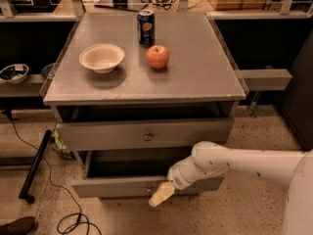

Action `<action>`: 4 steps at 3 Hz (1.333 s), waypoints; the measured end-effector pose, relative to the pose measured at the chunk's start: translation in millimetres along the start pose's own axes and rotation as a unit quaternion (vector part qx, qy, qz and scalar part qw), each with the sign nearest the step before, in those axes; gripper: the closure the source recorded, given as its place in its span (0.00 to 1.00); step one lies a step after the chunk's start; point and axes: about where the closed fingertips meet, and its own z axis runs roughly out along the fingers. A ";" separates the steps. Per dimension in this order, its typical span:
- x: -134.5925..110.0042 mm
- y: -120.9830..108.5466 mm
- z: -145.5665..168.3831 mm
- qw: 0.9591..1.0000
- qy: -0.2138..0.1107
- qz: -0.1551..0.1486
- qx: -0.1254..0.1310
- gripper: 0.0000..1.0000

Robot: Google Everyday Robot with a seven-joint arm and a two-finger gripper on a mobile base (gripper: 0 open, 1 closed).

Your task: Open middle drawer

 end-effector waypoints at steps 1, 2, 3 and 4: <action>0.0 0.0 0.1 1.000 0.000 0.000 0.000 0.16; 0.0 0.0 0.1 1.000 0.000 0.000 0.000 0.40; 0.0 0.1 0.1 1.000 0.000 0.000 0.000 0.63; 0.0 0.1 0.1 1.000 0.000 0.000 0.000 0.86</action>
Offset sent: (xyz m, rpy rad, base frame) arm 0.0000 0.0000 0.0000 0.0000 0.0000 0.0000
